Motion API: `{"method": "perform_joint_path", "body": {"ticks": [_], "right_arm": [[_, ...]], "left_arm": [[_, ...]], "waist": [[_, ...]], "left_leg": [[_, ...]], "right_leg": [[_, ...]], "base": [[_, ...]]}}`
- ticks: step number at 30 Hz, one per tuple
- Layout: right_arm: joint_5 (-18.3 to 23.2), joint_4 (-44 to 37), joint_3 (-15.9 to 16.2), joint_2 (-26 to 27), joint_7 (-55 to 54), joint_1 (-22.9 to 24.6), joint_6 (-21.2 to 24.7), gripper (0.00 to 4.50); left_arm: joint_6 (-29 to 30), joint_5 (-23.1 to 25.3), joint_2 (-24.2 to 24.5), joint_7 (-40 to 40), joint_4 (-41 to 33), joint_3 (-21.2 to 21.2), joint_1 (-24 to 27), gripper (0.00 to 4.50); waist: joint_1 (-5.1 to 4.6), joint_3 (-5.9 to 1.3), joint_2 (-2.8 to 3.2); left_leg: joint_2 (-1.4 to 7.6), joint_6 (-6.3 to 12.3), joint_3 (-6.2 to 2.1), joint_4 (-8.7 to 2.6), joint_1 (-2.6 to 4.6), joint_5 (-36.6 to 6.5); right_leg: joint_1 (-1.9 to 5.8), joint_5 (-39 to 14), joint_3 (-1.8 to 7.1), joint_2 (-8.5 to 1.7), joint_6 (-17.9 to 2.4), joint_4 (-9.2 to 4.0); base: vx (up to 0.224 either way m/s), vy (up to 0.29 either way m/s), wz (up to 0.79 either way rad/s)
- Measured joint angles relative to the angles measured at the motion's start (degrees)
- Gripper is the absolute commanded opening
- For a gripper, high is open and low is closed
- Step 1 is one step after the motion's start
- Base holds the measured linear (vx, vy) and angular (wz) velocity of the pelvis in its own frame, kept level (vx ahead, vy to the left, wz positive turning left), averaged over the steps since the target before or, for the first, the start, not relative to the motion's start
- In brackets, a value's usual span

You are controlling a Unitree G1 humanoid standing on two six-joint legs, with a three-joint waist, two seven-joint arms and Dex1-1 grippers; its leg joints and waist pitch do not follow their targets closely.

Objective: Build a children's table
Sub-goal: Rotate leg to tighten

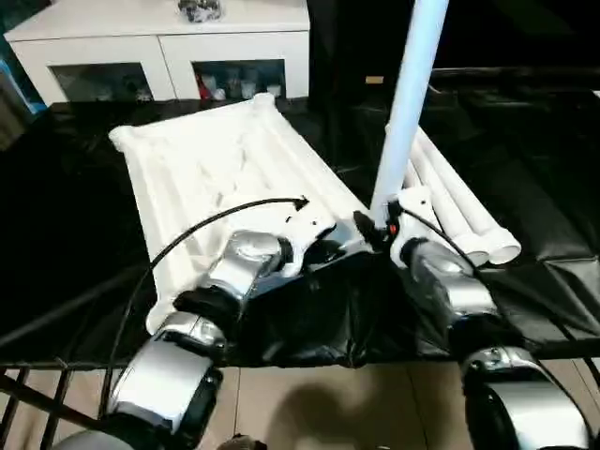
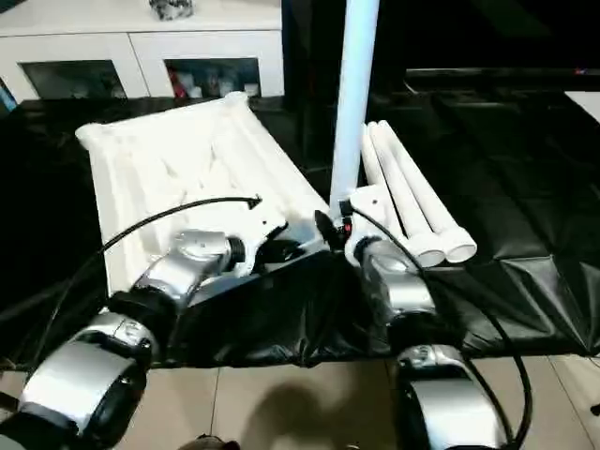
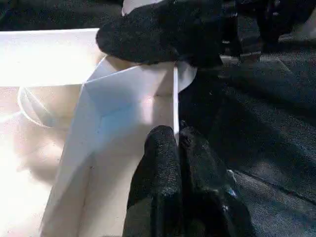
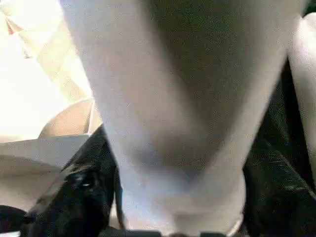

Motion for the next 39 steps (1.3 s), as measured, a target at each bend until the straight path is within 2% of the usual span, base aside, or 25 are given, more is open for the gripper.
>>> {"method": "perform_joint_path", "body": {"ticks": [4,7,14,21,33,37,39], "right_arm": [[0.2,0.7,0.0,-0.4,3.5,-0.2,-1.1,3.88],[0.5,0.0,0.3,-2.0,9.9,0.3,-1.2,3.88],[3.0,-6.3,4.6,-7.9,30.2,4.8,-0.5,3.88],[3.5,-11.9,8.1,-12.0,42.7,7.5,1.3,3.88],[3.9,-15.8,10.3,-13.8,50.1,8.9,4.2,2.96],[4.0,-16.2,10.3,-13.7,49.7,9.1,4.4,2.79],[3.8,-15.5,9.1,-12.6,46.7,9.2,4.2,2.75]], "left_arm": [[-0.7,0.1,0.8,-1.3,0.0,0.0,0.0,0.00],[-2.0,-0.2,2.0,-4.6,0.0,-0.1,0.1,0.00],[-5.4,-2.0,6.6,-17.3,-1.1,-1.1,1.5,0.00],[-6.9,-2.2,9.0,-25.4,-1.1,-2.0,1.5,0.00],[-8.0,-2.4,10.9,-32.7,-1.1,-2.9,1.5,0.00],[-8.1,-2.4,11.0,-32.6,-1.1,-2.9,1.5,0.00],[-7.9,-2.2,10.7,-30.2,-1.1,-2.8,1.5,0.00]], "waist": [[-0.07,0.01,-0.01],[0.02,0.02,-0.02],[1.29,0.03,-0.03],[2.41,0.06,-0.08],[2.65,0.06,-0.07],[2.66,0.06,-0.08],[2.55,0.05,-0.09]], "left_leg": [[0.00,0.00,0.00,0.00,-0.06,0.0],[0.01,0.01,0.00,-0.01,-0.22,0.0],[0.08,0.03,-0.01,0.01,-0.42,0.0],[0.07,0.03,0.00,0.15,-0.58,0.0],[0.07,0.04,-0.02,0.15,-0.64,0.0],[0.07,0.04,-0.01,0.16,-0.64,0.0],[0.07,0.04,-0.02,0.22,-0.63,0.0]], "right_leg": [[-0.06,0.0,-0.01,0.00,0.0,0.00],[-0.20,0.0,-0.04,0.00,0.0,0.00],[-0.38,0.0,-0.13,0.01,0.0,0.01],[-0.37,0.0,-0.09,-0.02,0.0,0.00],[-0.41,0.0,-0.11,-0.03,0.0,0.00],[-0.40,0.0,-0.11,-0.04,0.0,0.01],[-0.40,0.0,-0.11,-0.04,0.0,0.06]], "base": [[0.000,0.000,0.00],[0.000,0.000,0.00],[0.000,0.000,0.00],[0.000,0.000,0.00],[0.000,0.000,0.00],[0.000,0.000,0.00],[0.000,0.000,0.00]]}}
